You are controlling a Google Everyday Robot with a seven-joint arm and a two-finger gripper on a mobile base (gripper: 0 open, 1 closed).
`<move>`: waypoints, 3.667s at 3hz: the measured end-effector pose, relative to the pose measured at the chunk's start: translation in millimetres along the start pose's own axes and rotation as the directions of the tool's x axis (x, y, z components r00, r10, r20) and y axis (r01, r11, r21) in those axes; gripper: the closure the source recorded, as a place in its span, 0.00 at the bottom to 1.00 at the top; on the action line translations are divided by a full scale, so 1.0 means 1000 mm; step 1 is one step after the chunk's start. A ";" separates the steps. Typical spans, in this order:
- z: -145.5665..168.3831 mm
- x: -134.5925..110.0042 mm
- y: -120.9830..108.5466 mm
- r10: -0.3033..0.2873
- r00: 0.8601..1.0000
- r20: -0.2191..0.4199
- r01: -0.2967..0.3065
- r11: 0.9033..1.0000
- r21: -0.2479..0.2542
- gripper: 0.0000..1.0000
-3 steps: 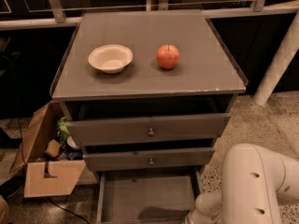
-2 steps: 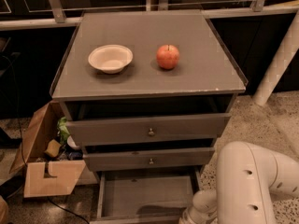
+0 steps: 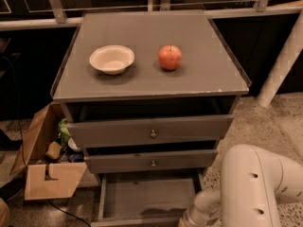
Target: Close bottom drawer
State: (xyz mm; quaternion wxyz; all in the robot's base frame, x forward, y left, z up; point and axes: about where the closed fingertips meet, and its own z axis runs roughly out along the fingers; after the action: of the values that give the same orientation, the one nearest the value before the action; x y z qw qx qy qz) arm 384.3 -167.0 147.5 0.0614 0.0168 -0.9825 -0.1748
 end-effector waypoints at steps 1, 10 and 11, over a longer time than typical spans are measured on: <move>-0.009 -0.013 0.008 0.001 0.999 0.034 -0.001 1.000 -0.015 1.00; -0.010 -0.107 0.053 0.060 0.984 0.166 -0.045 0.995 -0.094 1.00; -0.015 -0.134 0.057 0.081 0.971 0.224 -0.061 0.993 -0.097 1.00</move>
Offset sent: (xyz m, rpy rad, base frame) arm 0.1341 0.0334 0.0857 0.1079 -0.2612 -0.1110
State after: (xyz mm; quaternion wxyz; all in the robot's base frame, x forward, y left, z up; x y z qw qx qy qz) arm 518.6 -111.5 166.0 -0.0446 -0.0414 -0.9743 -0.2169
